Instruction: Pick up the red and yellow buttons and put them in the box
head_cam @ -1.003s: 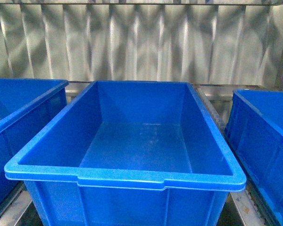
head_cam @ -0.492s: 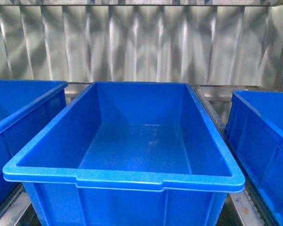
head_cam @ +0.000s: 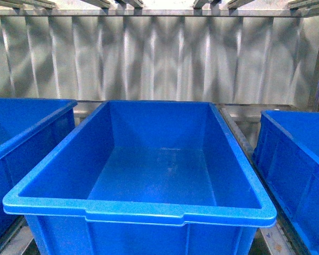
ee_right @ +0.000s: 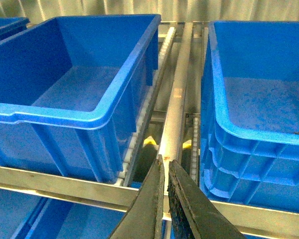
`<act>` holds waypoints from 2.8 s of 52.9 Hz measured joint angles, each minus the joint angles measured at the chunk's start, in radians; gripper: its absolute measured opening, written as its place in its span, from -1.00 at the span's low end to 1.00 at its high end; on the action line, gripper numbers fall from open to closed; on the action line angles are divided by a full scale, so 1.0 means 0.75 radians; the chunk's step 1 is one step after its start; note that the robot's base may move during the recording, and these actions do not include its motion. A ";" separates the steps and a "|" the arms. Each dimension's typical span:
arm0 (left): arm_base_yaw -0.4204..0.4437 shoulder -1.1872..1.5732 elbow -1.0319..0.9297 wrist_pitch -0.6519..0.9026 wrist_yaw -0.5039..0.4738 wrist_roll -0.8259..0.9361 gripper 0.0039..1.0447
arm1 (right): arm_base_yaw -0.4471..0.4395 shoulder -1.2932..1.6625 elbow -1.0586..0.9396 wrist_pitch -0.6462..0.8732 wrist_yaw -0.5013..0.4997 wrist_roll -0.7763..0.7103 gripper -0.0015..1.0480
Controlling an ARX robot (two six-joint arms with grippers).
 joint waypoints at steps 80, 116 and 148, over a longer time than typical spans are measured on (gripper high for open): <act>0.001 0.000 0.000 0.000 0.001 0.001 0.85 | 0.002 -0.343 0.001 -0.349 0.004 -0.002 0.87; 0.000 0.000 -0.001 0.000 -0.001 0.001 0.85 | 0.002 -0.343 0.001 -0.352 -0.004 -0.003 0.87; 0.040 0.659 0.333 0.163 0.004 -0.271 0.85 | 0.002 -0.343 0.001 -0.352 -0.001 -0.003 0.87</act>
